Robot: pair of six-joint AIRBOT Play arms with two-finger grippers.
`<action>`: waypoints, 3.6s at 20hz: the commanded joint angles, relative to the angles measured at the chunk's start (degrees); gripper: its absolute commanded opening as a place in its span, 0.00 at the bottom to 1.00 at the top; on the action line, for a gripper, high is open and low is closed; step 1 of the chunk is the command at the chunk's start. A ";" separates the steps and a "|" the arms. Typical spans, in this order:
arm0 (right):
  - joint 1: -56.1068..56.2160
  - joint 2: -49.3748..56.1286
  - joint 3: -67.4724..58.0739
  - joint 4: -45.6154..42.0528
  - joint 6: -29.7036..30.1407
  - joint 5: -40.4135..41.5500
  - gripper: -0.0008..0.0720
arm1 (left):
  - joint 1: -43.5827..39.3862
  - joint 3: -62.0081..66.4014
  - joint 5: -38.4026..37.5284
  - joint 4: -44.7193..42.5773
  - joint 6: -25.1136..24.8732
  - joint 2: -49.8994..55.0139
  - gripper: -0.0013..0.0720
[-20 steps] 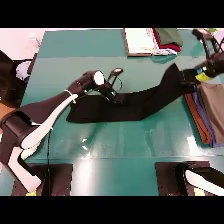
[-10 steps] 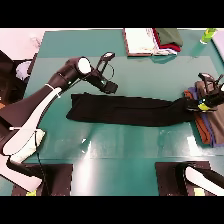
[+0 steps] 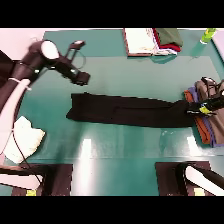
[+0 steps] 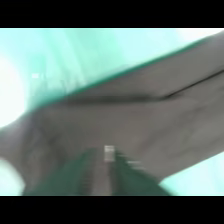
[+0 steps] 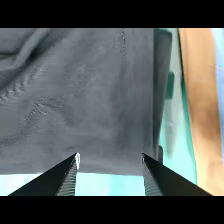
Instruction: Fold the shirts.
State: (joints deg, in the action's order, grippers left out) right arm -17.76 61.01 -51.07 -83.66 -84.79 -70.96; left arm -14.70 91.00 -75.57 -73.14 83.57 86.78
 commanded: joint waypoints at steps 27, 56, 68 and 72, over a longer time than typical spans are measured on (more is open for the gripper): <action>-1.95 0.31 2.95 7.43 1.84 -2.58 0.84 | 8.09 -35.95 2.23 -15.41 5.53 -18.69 0.05; 9.11 1.33 0.52 9.01 -1.05 5.90 0.03 | 1.22 -30.08 17.55 11.89 1.90 -19.76 0.05; 23.98 -1.92 -28.85 9.18 -5.88 -9.25 0.03 | -24.13 -10.12 25.09 12.57 3.39 11.63 0.05; 29.14 2.89 -36.70 9.16 -6.43 -10.34 0.03 | -24.76 -8.48 24.41 12.63 3.41 14.25 0.05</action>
State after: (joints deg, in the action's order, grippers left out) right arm 7.81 61.17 -82.04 -74.54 -90.45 -79.72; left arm -38.28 80.31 -50.63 -60.53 86.94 98.13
